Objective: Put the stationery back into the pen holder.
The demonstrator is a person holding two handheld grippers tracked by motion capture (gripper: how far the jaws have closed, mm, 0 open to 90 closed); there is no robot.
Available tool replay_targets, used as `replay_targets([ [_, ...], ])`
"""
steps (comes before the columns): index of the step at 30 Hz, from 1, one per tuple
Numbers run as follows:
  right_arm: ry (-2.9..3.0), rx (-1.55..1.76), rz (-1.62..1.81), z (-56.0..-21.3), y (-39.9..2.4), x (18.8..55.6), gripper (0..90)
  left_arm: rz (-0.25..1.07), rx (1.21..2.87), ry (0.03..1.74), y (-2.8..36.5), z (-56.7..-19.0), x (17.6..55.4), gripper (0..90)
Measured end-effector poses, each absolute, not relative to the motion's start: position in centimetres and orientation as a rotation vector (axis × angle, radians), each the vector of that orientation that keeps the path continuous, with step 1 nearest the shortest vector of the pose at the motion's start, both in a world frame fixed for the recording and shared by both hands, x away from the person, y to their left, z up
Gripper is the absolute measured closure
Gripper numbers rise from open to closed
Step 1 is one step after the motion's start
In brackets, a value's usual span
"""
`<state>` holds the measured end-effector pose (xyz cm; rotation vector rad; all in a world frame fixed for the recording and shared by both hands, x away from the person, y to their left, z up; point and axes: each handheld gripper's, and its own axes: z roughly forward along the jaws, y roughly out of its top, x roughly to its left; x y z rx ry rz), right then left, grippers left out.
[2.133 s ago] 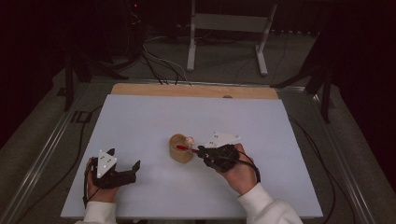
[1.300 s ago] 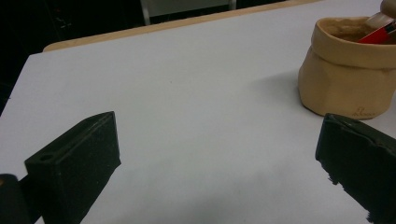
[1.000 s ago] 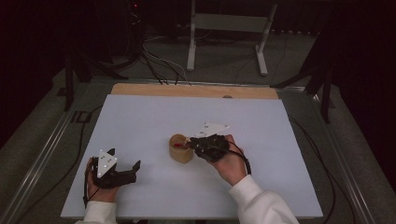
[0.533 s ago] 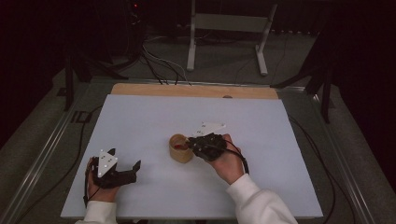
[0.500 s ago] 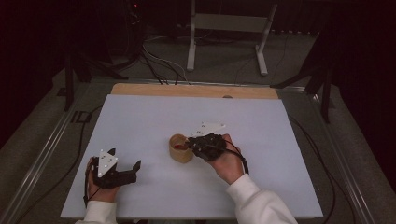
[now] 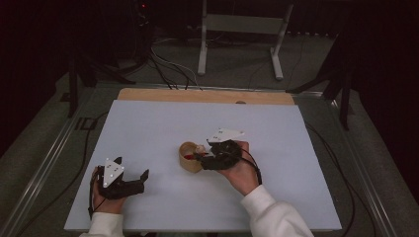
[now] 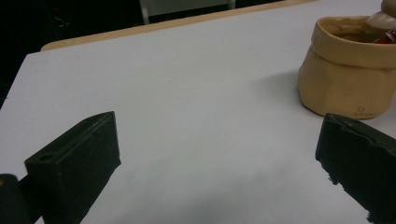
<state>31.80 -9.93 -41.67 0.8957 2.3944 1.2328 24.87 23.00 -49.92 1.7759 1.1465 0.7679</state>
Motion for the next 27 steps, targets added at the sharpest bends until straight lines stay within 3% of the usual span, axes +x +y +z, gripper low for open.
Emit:
replay_targets([
  [12,2.253,0.981,1.25,-42.1,-13.3,31.9,4.1,0.788,1.759,1.147,23.3,-49.4,24.5,0.3],
  [27,2.12,1.104,1.179,-44.1,-19.8,31.6,0.0,0.786,1.75,1.144,23.8,-48.7,24.4,0.3],
])
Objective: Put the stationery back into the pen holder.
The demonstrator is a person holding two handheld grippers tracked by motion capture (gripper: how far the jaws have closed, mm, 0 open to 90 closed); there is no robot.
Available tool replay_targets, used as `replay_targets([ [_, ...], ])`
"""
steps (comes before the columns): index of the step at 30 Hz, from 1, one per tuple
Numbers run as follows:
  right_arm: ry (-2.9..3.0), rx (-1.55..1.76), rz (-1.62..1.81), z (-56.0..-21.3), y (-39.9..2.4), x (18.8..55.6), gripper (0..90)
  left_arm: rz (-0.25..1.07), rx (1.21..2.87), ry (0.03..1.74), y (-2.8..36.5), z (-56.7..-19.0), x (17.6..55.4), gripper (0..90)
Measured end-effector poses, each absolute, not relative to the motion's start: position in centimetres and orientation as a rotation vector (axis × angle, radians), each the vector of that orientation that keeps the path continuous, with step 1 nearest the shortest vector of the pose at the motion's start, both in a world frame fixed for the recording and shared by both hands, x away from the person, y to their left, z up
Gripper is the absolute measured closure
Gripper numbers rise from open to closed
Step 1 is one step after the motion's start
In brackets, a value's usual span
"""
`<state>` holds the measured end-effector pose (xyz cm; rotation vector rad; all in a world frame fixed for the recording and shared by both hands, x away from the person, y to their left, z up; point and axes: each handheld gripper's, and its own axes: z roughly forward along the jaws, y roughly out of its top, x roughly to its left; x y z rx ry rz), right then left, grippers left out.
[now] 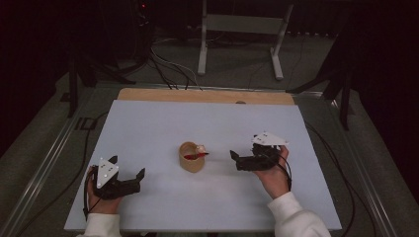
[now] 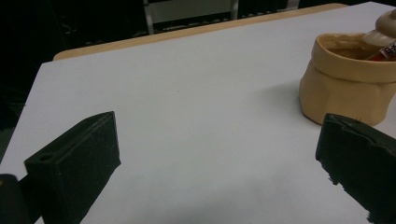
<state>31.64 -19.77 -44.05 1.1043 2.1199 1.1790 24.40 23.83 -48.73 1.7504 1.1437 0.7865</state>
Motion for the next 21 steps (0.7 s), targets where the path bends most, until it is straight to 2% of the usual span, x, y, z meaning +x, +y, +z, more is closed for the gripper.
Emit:
replay_targets([
  [21,1.917,1.208,1.199,-47.4,-27.8,26.6,0.0,0.798,1.72,1.125,24.4,-48.4,24.1,0.3],
])
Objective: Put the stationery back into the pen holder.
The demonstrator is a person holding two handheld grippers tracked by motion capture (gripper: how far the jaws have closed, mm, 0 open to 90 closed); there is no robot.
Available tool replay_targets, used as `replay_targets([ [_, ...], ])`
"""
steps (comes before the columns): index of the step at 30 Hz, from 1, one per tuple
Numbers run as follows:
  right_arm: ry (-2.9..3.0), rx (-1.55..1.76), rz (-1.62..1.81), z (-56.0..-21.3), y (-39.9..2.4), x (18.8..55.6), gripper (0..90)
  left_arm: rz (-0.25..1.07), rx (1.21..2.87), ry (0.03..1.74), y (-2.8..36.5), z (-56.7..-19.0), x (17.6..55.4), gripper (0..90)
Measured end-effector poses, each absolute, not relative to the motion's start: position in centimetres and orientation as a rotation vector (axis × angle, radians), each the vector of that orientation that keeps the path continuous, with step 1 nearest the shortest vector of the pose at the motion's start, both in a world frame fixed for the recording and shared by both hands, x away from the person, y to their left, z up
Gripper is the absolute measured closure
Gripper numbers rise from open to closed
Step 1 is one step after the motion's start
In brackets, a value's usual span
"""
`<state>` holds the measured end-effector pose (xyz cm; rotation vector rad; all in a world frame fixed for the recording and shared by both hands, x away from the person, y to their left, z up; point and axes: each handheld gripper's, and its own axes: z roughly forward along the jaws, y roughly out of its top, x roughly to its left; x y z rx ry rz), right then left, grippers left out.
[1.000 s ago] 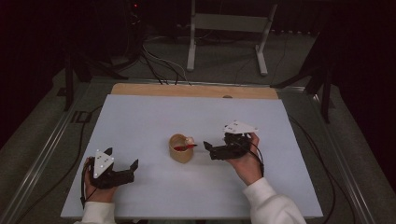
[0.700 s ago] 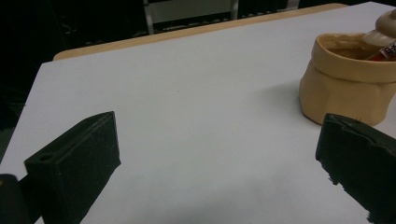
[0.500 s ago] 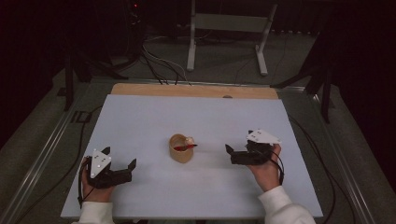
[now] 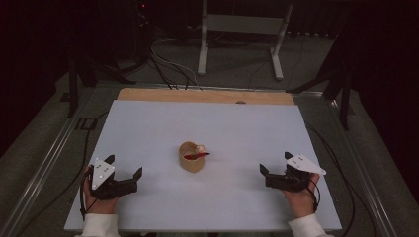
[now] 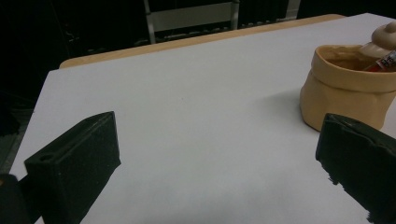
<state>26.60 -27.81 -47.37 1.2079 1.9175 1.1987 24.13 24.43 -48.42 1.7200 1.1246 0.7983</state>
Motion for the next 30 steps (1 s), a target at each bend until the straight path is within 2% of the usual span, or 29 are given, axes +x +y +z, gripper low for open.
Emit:
replay_targets([
  [18,1.812,1.278,1.233,-48.6,-31.4,24.8,0.1,0.771,1.703,1.067,24.7,-48.3,24.0,0.3],
  [30,1.835,1.281,1.212,-49.0,-31.5,24.8,0.0,0.748,1.679,1.084,25.3,-48.5,24.2,0.3],
])
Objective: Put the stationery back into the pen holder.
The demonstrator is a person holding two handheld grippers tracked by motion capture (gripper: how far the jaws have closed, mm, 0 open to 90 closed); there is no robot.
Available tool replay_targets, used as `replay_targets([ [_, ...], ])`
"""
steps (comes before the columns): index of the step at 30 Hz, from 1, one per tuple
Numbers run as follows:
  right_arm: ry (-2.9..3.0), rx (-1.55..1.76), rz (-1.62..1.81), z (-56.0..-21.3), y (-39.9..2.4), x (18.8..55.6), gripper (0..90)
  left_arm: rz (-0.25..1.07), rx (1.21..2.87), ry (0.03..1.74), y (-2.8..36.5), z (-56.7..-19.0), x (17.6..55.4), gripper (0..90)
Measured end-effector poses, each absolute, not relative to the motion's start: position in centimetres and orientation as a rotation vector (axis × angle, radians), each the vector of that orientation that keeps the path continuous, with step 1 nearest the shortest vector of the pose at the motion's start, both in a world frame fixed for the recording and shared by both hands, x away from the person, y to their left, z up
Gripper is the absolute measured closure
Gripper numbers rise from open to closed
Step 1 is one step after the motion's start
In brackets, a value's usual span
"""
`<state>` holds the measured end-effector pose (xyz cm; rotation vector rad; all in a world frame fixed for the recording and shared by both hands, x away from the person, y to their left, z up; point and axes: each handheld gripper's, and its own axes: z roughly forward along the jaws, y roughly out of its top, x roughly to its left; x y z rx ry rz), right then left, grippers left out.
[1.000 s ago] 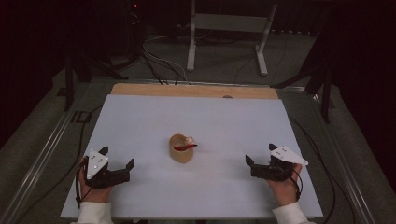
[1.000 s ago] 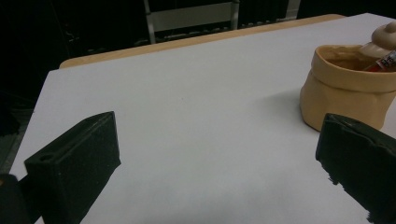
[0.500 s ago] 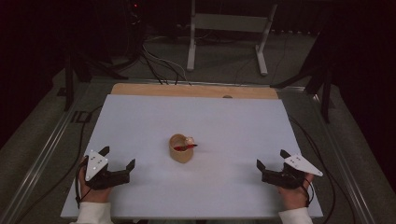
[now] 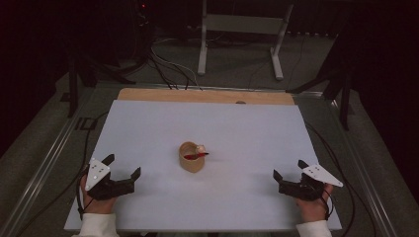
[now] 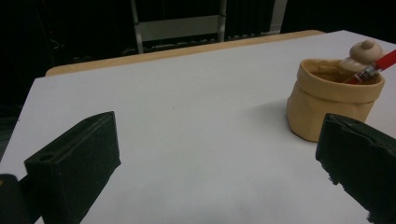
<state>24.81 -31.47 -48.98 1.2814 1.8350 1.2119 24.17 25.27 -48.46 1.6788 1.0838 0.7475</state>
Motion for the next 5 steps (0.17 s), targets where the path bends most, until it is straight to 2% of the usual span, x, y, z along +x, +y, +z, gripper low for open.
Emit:
replay_targets([
  [5,1.847,1.312,1.191,-49.16,-31.67,25.03,0.0,0.748,1.687,1.114,25.49,-48.78,24.4,0.3],
])
